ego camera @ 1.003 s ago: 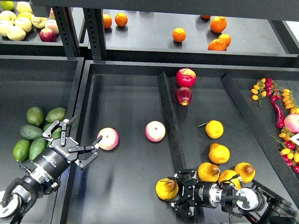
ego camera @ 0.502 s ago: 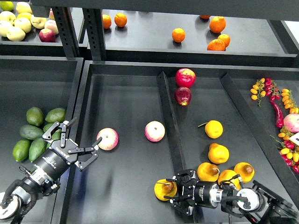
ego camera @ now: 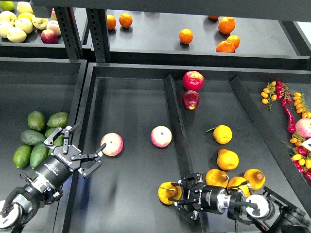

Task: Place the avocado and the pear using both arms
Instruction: 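Carry the pear with the right gripper into the orange bin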

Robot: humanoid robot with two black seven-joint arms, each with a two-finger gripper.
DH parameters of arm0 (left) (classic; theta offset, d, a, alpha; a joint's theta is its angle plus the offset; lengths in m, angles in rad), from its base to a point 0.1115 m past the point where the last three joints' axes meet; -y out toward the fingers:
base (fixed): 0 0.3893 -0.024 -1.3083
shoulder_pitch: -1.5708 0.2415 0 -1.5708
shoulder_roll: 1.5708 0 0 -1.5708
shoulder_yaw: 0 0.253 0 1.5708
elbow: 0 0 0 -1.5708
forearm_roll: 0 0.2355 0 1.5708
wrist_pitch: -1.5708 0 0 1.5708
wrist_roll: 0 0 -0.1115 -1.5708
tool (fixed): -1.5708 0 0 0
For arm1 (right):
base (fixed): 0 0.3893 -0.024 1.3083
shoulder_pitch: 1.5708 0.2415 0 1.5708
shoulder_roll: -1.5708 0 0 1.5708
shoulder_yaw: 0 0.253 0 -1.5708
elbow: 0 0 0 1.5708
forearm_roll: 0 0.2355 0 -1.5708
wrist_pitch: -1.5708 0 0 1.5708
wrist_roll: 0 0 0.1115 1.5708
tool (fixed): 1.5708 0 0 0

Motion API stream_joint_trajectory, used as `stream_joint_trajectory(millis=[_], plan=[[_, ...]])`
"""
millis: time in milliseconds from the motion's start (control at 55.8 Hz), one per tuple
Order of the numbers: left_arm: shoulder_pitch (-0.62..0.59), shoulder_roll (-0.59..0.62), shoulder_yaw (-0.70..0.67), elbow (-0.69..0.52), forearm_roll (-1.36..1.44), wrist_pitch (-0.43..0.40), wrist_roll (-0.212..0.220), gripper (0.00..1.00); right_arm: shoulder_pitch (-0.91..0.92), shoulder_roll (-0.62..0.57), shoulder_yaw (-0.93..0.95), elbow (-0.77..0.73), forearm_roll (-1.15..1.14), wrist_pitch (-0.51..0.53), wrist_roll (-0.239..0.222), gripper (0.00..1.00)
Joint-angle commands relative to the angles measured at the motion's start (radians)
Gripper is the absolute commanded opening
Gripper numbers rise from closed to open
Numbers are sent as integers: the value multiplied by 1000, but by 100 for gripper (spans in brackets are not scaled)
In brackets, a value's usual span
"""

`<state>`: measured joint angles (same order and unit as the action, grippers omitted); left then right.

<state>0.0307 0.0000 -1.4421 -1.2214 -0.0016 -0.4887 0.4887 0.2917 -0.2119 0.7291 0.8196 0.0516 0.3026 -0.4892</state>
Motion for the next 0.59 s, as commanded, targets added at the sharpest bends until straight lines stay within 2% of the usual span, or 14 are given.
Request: stream_joint_trajectory(millis=[0, 233, 573], plan=[[0, 0, 0, 0, 0, 0, 0, 100, 4, -12, 32, 42, 21, -5, 0, 26], [2, 0, 2, 0, 0, 0, 0, 100, 6, -86, 85, 148, 53, -77, 0, 26], [3, 0, 3, 3, 0, 0, 0, 100, -12, -305, 84, 323, 145, -128, 0, 26]])
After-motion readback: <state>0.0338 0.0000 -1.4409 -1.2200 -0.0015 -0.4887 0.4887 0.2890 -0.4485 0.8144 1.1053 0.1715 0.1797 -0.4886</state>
